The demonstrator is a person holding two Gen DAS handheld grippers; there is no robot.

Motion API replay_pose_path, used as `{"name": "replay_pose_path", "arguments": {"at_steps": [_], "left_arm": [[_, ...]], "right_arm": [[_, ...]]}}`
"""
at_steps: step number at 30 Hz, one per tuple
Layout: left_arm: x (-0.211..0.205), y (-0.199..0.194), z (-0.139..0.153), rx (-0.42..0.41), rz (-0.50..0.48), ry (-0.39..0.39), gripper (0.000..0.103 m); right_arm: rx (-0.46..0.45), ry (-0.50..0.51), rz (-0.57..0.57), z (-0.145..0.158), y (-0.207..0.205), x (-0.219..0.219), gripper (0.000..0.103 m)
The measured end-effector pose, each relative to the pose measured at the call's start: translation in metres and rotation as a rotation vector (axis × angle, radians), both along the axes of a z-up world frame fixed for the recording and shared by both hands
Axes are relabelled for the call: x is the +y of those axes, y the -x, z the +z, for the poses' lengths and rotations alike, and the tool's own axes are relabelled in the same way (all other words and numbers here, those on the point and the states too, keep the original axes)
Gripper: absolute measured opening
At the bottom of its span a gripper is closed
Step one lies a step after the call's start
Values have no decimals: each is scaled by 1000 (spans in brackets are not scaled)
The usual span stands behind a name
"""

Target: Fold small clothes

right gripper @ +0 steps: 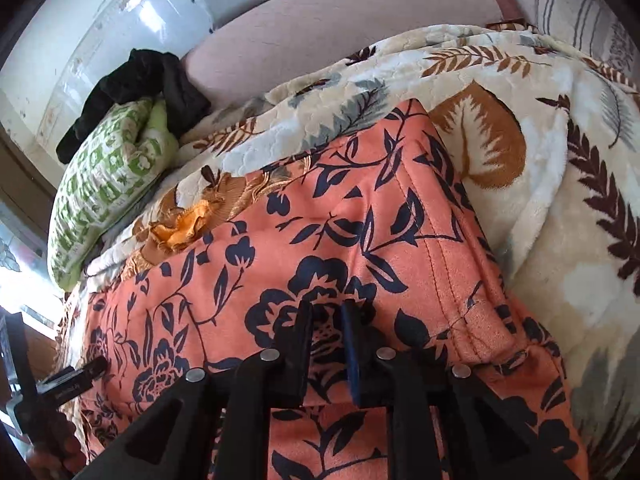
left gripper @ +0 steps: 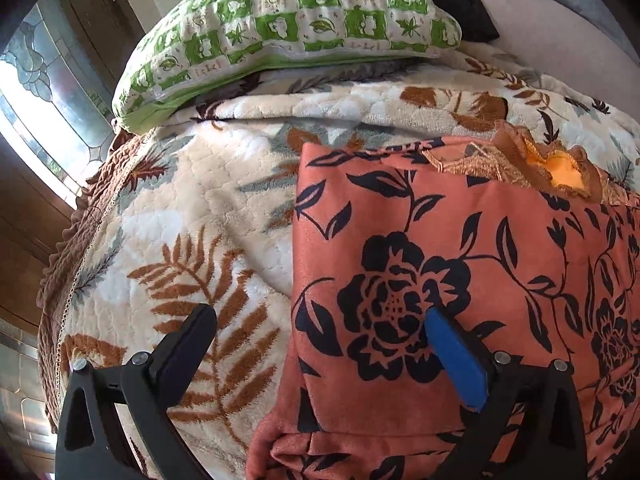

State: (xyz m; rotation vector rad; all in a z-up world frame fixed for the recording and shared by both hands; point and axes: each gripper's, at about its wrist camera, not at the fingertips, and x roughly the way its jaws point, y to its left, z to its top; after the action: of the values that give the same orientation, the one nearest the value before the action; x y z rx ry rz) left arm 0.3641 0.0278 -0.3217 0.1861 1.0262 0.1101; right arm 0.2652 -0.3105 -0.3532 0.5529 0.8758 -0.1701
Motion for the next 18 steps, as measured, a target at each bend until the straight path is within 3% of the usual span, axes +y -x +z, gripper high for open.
{"name": "replay_pose_path", "arguments": {"at_steps": [4,8,10,12,16,18], "left_arm": [[-4,6,14,-72,-30,21,103],[-11,-4,-16,55,-40,-36,103],[-11,-4,-14,43,-33,-29,103],[-11,-3,-8,27,-40,-12,103],[-20,3,-13,49,-78,-19,103],[-28,8,-17,50,-110,-68,103]], "right_arm": [[-53,-63,-81,10,-10,-26,18],[-11,-82,-84,-10,-42,-43,18],[-29,-91,-80,-6,-41,-43,18],[1,-85,-51,2,-36,-38,18],[-40,-112,87,13,-9,-11,22],[38,-90,185,-4,0,11,29]]}}
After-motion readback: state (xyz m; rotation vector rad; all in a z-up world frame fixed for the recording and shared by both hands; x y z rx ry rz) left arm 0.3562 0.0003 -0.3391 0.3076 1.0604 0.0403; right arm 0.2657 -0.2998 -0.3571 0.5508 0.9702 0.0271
